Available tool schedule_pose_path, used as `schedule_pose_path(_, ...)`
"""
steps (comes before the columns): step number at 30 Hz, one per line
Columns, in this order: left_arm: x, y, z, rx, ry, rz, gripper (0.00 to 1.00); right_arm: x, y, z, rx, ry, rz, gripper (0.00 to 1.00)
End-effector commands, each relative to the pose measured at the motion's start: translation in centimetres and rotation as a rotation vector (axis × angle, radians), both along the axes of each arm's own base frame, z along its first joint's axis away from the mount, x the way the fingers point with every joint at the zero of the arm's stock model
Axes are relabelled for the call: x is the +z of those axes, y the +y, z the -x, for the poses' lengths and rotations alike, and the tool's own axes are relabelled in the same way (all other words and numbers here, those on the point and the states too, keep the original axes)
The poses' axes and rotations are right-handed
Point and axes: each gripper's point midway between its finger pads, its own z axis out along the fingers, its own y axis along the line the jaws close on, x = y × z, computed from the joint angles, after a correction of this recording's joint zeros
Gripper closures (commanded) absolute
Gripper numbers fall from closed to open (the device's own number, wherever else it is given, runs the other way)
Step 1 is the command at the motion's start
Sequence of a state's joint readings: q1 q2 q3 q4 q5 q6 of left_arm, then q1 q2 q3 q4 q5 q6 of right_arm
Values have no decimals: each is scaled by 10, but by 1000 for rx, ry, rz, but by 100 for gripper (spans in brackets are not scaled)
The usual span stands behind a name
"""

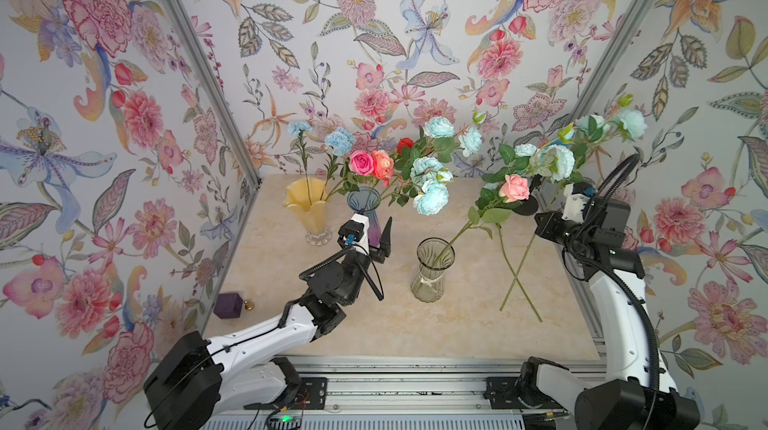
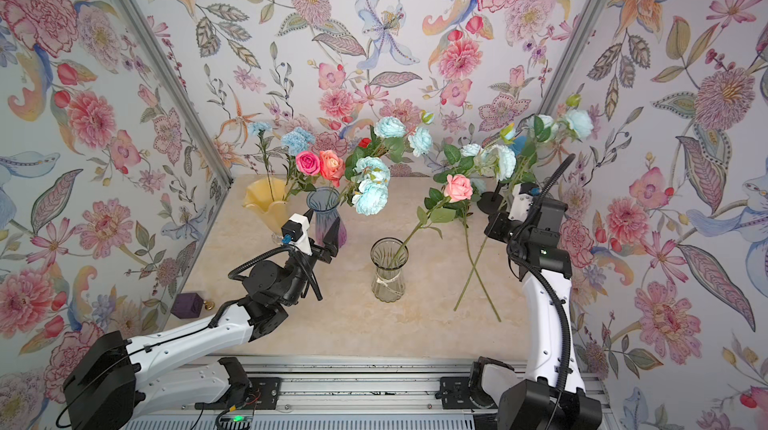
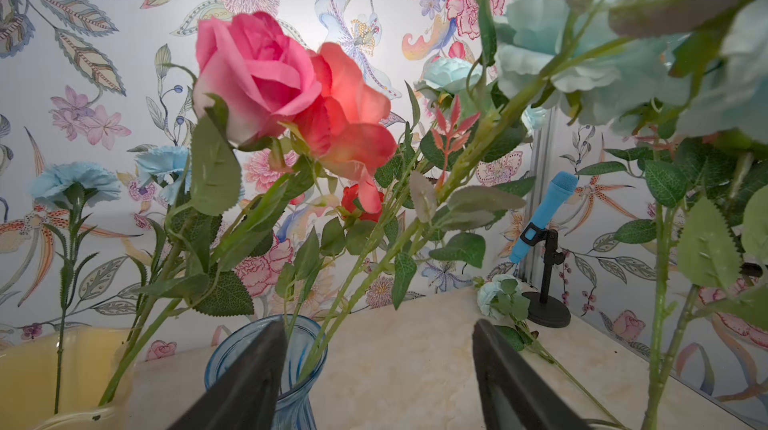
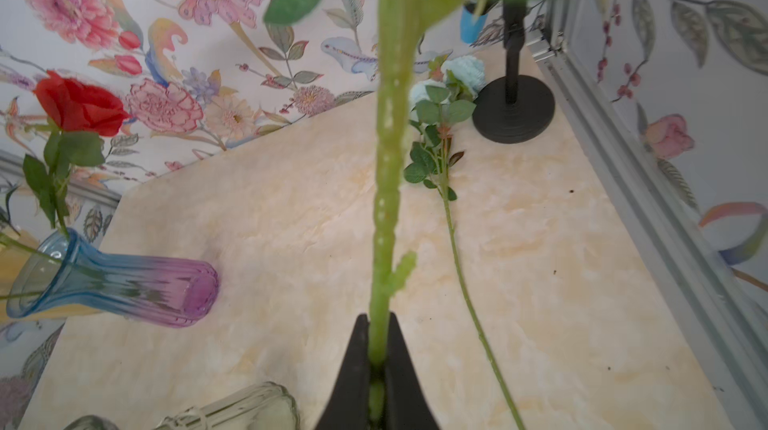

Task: Pick out blue flowers from the vase
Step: Place the flower at the center of the board.

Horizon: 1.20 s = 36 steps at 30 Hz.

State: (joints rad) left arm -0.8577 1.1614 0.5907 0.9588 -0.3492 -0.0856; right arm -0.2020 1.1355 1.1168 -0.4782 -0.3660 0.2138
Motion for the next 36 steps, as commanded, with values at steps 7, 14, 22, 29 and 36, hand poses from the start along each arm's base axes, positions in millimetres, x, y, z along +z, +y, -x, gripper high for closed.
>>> schedule_pose_path(7, -5, 8, 0, 38, -13, 24, 28, -82, 27, -31, 84, 194, 138, 100)
schedule_pose_path(14, -7, 11, 0, 57, -15, 9, 27, -127, 30, -48, 110, 325, 218, 100)
schedule_pose_path(22, -8, 12, -1, 61, -15, 7, 27, -185, 44, -73, 168, 484, 336, 100)
schedule_pose_path(29, -9, 13, -2, 64, -13, 3, 27, -226, 40, -83, 173, 581, 385, 100)
schedule_pose_path(36, -10, 14, -2, 65, -11, 2, 27, -252, 31, -83, 159, 661, 435, 100)
